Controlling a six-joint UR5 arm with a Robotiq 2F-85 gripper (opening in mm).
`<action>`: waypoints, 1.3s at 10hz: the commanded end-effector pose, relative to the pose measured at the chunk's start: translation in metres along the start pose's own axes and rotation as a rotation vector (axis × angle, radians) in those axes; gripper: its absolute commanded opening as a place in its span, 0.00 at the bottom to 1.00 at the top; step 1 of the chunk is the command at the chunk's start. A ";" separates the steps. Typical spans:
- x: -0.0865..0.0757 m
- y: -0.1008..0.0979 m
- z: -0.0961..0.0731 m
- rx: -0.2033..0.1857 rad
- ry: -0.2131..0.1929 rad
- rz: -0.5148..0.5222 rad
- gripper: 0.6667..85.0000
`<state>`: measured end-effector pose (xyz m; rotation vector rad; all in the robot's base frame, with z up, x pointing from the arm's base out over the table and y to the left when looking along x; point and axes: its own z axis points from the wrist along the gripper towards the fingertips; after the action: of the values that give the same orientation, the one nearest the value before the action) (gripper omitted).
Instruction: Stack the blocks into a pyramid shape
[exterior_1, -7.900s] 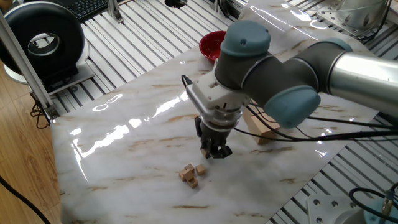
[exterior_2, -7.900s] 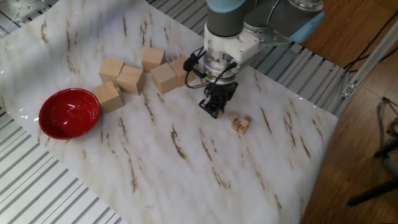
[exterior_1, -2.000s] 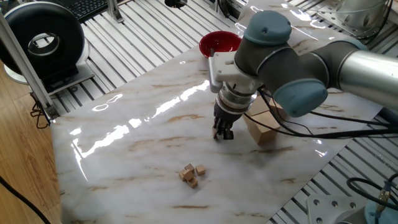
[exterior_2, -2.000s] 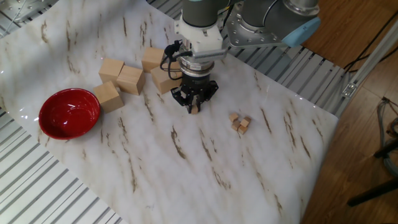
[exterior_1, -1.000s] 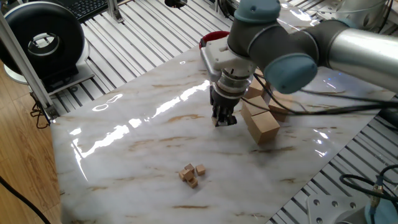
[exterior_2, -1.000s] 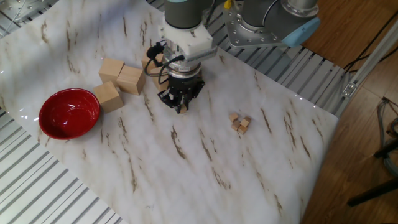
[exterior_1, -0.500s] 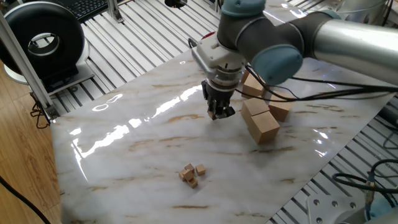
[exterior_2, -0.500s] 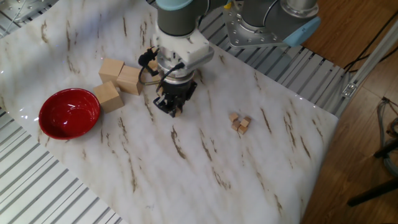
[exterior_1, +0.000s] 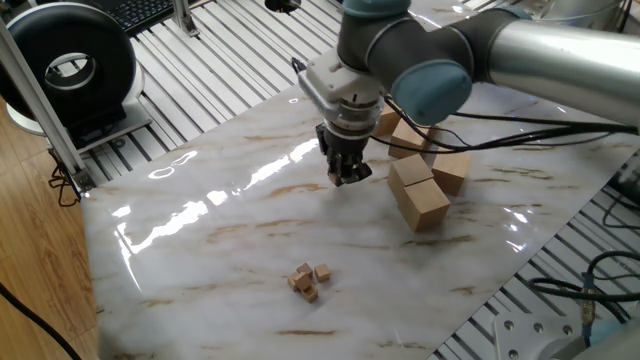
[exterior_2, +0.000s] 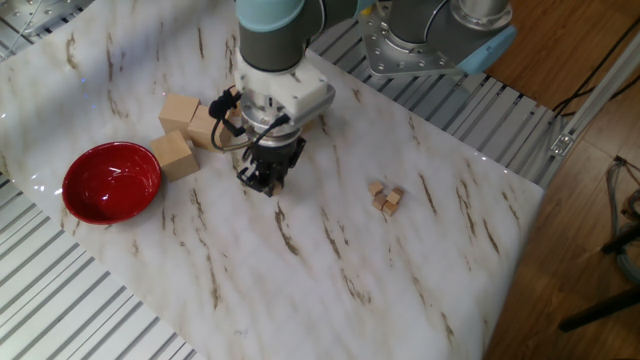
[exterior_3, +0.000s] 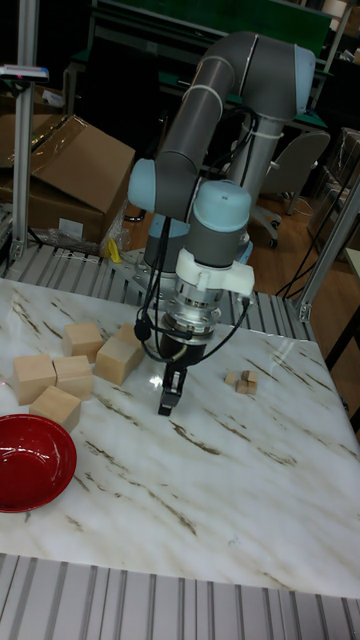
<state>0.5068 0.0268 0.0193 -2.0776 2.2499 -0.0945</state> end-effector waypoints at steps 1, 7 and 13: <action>-0.008 -0.010 0.006 0.002 -0.015 -0.069 0.00; -0.015 -0.011 0.013 -0.001 -0.044 -0.100 0.00; -0.013 -0.013 0.018 -0.001 -0.035 -0.089 0.00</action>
<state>0.5209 0.0384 0.0036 -2.1886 2.1210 -0.0682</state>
